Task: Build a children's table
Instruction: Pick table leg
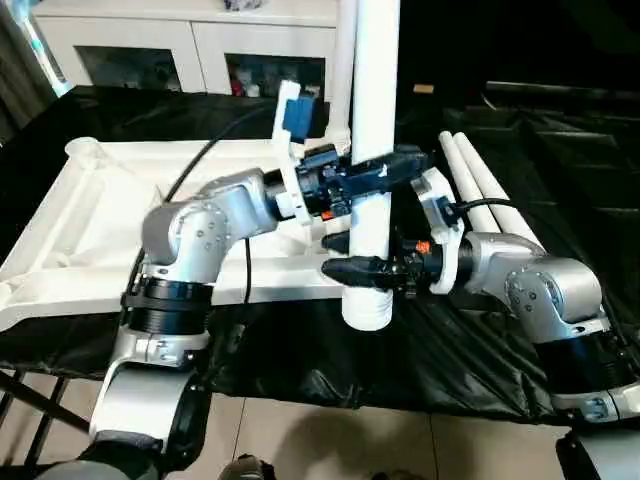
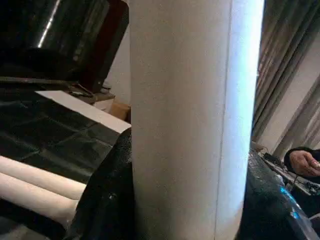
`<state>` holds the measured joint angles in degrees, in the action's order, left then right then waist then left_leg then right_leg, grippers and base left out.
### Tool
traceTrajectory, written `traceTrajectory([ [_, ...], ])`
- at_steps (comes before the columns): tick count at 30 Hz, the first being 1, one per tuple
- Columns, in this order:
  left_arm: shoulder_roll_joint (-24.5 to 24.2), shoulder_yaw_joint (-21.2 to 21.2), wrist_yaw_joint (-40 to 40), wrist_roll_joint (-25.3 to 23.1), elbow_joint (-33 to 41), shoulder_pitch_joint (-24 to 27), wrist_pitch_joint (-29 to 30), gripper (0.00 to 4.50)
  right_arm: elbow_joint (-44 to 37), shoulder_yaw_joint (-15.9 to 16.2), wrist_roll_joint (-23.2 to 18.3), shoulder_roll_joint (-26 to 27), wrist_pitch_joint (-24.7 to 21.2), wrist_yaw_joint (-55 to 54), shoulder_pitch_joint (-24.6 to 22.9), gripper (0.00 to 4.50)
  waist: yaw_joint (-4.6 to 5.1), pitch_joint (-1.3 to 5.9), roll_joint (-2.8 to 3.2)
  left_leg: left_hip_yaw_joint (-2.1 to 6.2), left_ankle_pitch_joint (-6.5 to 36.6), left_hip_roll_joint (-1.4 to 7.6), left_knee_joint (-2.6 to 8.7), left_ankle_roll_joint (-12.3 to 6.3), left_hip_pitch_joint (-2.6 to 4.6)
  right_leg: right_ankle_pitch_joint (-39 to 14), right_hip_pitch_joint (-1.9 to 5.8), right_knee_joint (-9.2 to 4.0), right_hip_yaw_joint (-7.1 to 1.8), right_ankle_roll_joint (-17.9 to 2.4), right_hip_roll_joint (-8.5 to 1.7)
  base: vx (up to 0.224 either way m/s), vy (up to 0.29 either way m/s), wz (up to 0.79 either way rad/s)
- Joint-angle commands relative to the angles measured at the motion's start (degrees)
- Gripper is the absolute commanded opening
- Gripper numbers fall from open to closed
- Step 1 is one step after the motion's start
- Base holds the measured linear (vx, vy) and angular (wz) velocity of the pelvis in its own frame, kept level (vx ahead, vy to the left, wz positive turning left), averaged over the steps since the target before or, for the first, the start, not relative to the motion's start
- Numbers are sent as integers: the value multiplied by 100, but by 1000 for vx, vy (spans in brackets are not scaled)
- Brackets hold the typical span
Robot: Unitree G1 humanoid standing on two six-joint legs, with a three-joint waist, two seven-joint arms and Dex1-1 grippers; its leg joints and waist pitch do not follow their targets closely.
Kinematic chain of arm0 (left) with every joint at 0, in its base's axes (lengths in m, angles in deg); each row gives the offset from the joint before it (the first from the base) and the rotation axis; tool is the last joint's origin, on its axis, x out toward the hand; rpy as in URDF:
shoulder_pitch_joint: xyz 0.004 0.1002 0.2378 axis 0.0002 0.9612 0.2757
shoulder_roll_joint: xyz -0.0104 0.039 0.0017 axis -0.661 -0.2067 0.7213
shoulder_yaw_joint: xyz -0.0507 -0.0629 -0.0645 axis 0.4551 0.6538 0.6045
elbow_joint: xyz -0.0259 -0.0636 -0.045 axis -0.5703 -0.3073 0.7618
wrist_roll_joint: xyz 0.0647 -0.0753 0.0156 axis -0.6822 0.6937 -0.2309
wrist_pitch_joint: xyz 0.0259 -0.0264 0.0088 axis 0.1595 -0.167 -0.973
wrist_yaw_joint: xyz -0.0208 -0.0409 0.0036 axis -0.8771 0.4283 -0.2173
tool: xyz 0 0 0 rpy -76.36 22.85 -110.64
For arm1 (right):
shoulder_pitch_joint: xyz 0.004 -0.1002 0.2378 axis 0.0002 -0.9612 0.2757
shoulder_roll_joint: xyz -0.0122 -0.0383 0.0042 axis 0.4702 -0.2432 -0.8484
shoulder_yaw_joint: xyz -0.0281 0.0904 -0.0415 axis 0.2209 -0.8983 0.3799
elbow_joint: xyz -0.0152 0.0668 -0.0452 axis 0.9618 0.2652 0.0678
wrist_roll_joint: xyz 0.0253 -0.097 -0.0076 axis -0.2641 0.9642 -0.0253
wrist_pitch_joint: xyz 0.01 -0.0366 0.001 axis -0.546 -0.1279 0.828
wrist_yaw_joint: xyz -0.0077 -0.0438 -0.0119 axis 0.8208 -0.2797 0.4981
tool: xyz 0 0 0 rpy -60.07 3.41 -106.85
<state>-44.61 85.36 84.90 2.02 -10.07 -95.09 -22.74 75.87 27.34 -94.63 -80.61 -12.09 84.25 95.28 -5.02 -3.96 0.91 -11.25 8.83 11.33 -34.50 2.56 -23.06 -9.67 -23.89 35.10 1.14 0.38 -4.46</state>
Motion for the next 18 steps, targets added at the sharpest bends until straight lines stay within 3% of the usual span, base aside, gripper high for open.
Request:
traceTrajectory([
  [1,-20,-30,149,159,91,4,10,185,-123,28,-18,-66,-80,26,46,224,3,480,-93,51,1013,104,344,-148,166,-1217,296,-387,-103,-1249,-236,0,0,0],
  [5,-47,-9,251,242,104,20,43,185,-162,-25,-86,-5,-144,-79,29,197,4,488,-94,50,936,99,339,-153,163,-1104,298,-373,-100,-1255,-228,0,0,0],
  [11,5,124,185,387,106,28,93,185,-196,-64,-97,80,-119,-242,-18,191,7,492,-98,46,920,97,335,-152,163,-1084,296,-370,-100,-1266,-227,0,0,0],
  [12,33,152,-24,273,90,17,14,241,-208,-111,-41,154,-42,-417,-41,191,4,492,-94,48,913,98,335,-146,162,-1083,295,-368,-102,-1265,-231,0,0,0],
  [13,33,152,-24,273,90,17,14,255,-208,-111,-41,154,-42,-417,-41,191,5,491,-90,49,924,97,335,-135,163,-1098,293,-369,-102,-1258,-231,0,0,0],
  [18,338,239,-1577,-590,-85,-31,-624,267,-174,-288,385,484,323,-1419,-6,191,16,493,-90,58,962,110,345,-17,169,-1161,287,-388,-107,-1128,-229,0,0,0],
])
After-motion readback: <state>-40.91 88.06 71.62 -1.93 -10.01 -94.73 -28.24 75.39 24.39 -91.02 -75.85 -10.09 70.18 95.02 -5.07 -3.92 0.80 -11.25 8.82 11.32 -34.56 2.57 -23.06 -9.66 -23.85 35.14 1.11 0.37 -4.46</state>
